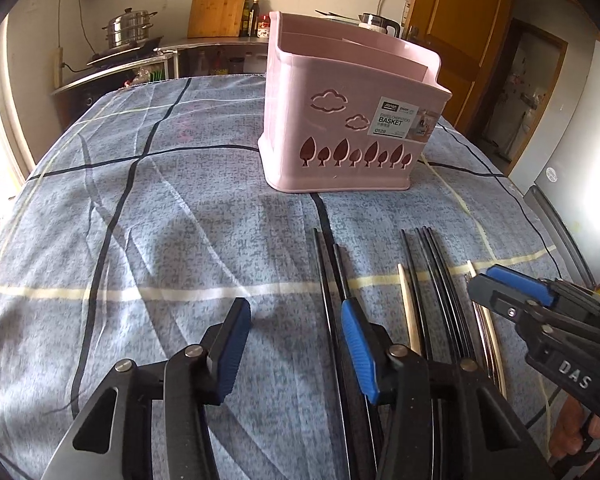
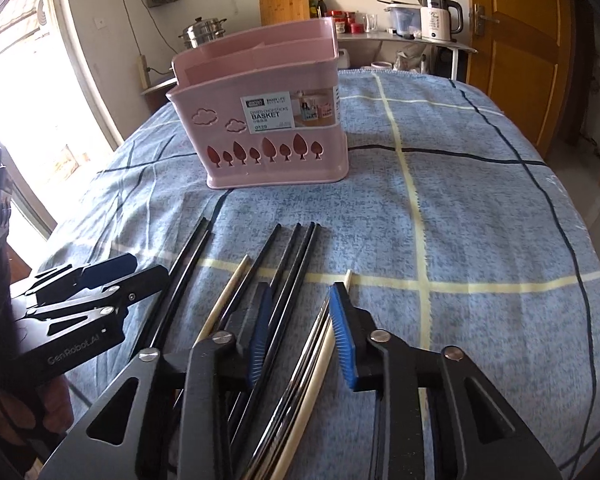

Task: Organize utensils
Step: 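Lower the left gripper and grasp a black chopstick while the right gripper grasps another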

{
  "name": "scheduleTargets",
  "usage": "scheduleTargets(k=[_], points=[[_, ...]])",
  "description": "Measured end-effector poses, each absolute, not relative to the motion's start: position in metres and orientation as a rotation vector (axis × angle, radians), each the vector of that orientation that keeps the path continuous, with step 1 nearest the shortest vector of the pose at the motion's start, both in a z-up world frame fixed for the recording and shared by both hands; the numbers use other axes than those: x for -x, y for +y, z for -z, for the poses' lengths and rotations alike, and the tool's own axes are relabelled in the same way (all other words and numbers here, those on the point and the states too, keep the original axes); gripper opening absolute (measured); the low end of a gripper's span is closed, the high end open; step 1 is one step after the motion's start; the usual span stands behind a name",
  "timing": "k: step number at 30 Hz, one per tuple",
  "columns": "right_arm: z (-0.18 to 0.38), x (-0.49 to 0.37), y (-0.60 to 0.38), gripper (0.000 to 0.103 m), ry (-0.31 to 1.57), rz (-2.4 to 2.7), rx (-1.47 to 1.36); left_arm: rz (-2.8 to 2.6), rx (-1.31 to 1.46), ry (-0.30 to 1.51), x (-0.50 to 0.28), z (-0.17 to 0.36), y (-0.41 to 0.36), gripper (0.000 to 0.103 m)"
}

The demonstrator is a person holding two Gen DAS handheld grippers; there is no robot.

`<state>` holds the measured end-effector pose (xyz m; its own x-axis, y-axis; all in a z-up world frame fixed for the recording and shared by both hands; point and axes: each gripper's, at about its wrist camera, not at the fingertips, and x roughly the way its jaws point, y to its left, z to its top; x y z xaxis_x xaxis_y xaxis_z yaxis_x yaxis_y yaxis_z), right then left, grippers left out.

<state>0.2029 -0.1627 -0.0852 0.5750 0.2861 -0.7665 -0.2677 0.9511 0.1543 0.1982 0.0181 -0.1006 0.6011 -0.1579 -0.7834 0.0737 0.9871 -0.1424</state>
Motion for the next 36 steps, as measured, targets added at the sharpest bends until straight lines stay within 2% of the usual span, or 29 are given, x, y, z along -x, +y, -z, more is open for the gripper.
scheduleTargets(k=[2,8,15,17,22,33,36], points=[[0.089,-0.211,-0.161,0.021,0.916,-0.321,-0.018,0.14,0.103,0.925,-0.202,0.103,0.018,0.048],[0.098,-0.224,-0.159,0.014,0.942,-0.312,-0.019,0.119,0.055,0.925,-0.21,0.105,0.012,0.048],[0.098,-0.236,-0.153,0.013,0.961,-0.312,-0.006,0.068,-0.016,0.927,-0.212,0.106,0.005,0.036],[0.098,-0.24,-0.153,0.012,0.972,-0.311,-0.006,0.06,-0.017,0.93,-0.214,0.105,0.007,0.029],[0.1,-0.248,-0.16,0.007,1.021,-0.298,-0.039,0.059,-0.003,0.944,-0.216,0.104,0.015,0.02],[0.1,-0.261,-0.149,0.007,1.059,-0.273,0.017,0.082,-0.037,0.993,-0.235,0.103,0.01,0.019],[0.1,-0.263,-0.15,0.007,1.059,-0.278,-0.001,0.088,-0.03,0.998,-0.24,0.102,0.011,0.009]])
